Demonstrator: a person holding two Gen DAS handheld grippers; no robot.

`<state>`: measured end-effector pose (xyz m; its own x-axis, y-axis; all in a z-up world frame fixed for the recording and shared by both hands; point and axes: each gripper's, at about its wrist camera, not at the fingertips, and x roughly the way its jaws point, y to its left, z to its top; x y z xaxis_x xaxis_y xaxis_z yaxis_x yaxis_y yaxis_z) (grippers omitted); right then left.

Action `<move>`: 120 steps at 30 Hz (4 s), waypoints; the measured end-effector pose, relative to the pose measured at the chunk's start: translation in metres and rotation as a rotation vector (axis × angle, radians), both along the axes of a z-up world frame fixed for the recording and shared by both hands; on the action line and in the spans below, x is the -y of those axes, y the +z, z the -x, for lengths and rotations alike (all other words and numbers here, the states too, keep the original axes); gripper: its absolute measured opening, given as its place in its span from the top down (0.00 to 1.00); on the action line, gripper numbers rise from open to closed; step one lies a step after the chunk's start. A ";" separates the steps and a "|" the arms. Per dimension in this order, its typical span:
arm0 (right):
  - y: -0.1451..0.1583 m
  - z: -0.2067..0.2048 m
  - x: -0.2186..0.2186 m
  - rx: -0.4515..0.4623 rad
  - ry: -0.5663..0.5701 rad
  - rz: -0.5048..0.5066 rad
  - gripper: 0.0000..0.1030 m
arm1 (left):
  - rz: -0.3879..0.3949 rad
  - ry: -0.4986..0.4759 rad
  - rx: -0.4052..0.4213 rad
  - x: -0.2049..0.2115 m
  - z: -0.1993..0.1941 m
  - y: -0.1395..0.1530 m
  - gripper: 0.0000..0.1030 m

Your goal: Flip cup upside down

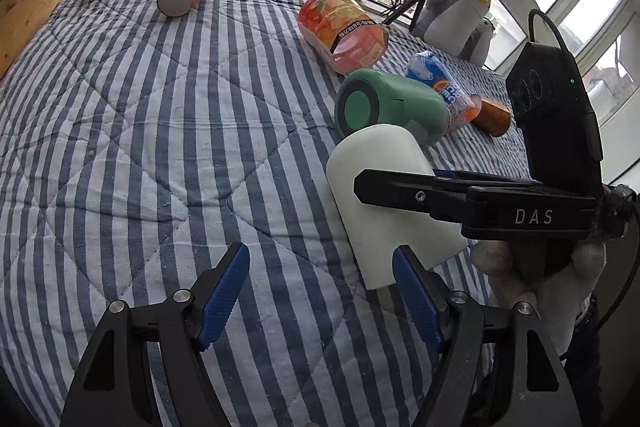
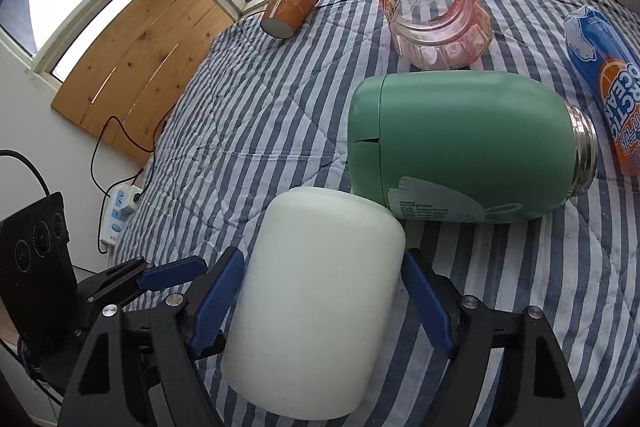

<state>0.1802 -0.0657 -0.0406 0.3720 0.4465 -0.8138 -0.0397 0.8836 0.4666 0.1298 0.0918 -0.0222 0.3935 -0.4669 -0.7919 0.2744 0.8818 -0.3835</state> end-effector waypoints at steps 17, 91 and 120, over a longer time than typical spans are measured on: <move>0.032 0.074 0.035 0.319 -0.041 0.091 0.28 | 0.021 -0.062 0.075 0.026 0.038 0.005 0.25; 0.055 0.213 0.184 0.860 -0.485 0.441 0.21 | -0.152 0.212 0.835 0.167 0.107 0.035 0.01; 0.054 0.228 0.181 0.944 -0.541 0.480 0.11 | -0.127 0.267 0.873 0.161 0.116 0.033 0.01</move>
